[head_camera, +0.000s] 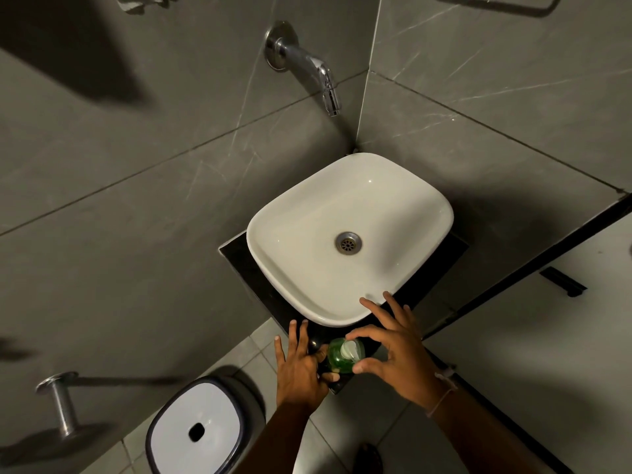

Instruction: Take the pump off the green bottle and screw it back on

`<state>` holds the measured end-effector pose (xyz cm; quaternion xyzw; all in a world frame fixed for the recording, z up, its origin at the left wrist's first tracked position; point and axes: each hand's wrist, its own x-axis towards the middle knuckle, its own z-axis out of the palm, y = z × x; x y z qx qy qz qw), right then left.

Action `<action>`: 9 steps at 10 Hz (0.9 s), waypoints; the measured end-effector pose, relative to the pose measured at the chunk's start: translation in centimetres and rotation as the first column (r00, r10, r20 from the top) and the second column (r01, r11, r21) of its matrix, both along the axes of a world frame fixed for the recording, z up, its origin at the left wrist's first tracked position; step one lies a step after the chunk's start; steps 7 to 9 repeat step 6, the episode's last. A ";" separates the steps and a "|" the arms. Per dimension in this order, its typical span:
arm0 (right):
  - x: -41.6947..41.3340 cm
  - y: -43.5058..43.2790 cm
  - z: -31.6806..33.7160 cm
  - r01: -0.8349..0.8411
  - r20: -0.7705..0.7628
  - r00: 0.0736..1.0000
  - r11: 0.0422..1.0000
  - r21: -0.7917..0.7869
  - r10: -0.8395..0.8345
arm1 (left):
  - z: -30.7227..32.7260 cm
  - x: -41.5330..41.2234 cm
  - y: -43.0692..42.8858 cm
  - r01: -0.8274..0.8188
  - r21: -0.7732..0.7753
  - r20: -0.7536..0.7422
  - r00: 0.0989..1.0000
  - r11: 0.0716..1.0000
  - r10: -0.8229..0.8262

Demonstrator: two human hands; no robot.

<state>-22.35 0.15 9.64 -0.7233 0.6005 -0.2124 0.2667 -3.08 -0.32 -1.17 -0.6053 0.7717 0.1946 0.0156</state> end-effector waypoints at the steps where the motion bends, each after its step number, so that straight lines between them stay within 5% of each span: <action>1: 0.5 0.4 0.0 0.047 -0.003 0.999 0.999 -0.019 -0.047 | -0.1 0.0 0.0 0.001 -0.007 0.004 1.000 1.000 -0.001; 9: 0.8 1.5 0.3 0.167 0.065 0.983 0.984 0.063 -0.171 | 0.1 0.1 0.2 0.001 0.016 0.027 1.000 1.000 -0.001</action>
